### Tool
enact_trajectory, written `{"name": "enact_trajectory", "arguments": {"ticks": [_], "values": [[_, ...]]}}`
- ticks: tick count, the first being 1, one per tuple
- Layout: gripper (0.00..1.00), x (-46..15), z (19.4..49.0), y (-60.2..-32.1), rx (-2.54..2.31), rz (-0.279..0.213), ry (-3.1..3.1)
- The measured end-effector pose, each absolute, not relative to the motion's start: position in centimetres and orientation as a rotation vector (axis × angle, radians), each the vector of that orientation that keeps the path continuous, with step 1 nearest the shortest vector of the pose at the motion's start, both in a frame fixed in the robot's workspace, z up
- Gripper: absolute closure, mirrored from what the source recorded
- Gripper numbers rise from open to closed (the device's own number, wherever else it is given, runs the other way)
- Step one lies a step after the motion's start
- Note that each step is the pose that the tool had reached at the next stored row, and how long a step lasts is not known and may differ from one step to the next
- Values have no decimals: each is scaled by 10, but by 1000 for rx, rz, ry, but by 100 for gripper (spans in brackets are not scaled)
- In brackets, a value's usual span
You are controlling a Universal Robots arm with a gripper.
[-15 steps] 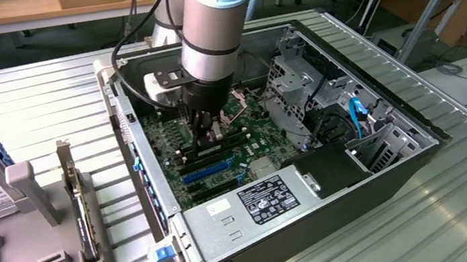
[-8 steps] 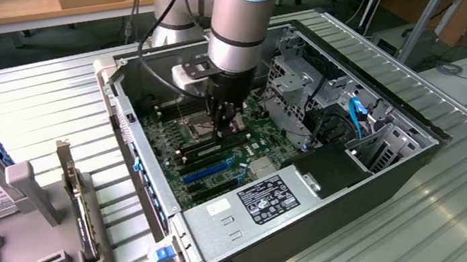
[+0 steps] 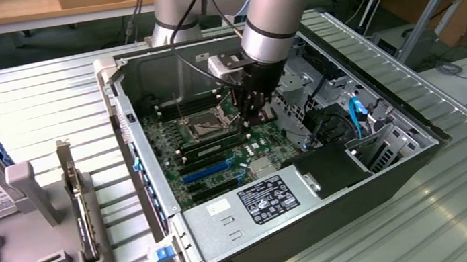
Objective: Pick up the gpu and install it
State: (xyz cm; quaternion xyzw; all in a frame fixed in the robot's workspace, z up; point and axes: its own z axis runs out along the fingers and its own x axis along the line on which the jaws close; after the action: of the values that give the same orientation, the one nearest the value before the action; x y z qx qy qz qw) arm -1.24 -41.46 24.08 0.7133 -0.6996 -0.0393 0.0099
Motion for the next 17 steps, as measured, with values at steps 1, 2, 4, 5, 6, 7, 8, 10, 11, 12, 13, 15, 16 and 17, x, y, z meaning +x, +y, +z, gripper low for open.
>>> {"name": "enact_trajectory", "arguments": {"ticks": [1, 2, 4, 5, 6, 7, 8, 10, 11, 12, 13, 15, 16, 17], "values": [[89, -12, 240, -415, 2227, -123, -2184], [89, -12, 239, -415, 2227, -123, -2184], [89, -12, 238, -414, 2227, -123, -2184], [89, -11, 237, -414, 2227, -123, -2184], [89, -11, 236, -414, 2227, -123, -2184], [89, -11, 235, -414, 2227, -123, -2184], [89, -11, 234, -414, 2227, -123, -2184], [89, -11, 234, -414, 2227, -123, -2184], [89, -11, 233, -414, 2227, -123, -2184], [89, -11, 232, -414, 2227, -123, -2184], [89, -11, 231, -414, 2227, -123, -2184], [89, -11, 231, -414, 2227, -122, -2184], [89, -10, 231, -414, 2227, -123, -2184], [89, -9, 233, -414, 2228, -124, -2185]]}}
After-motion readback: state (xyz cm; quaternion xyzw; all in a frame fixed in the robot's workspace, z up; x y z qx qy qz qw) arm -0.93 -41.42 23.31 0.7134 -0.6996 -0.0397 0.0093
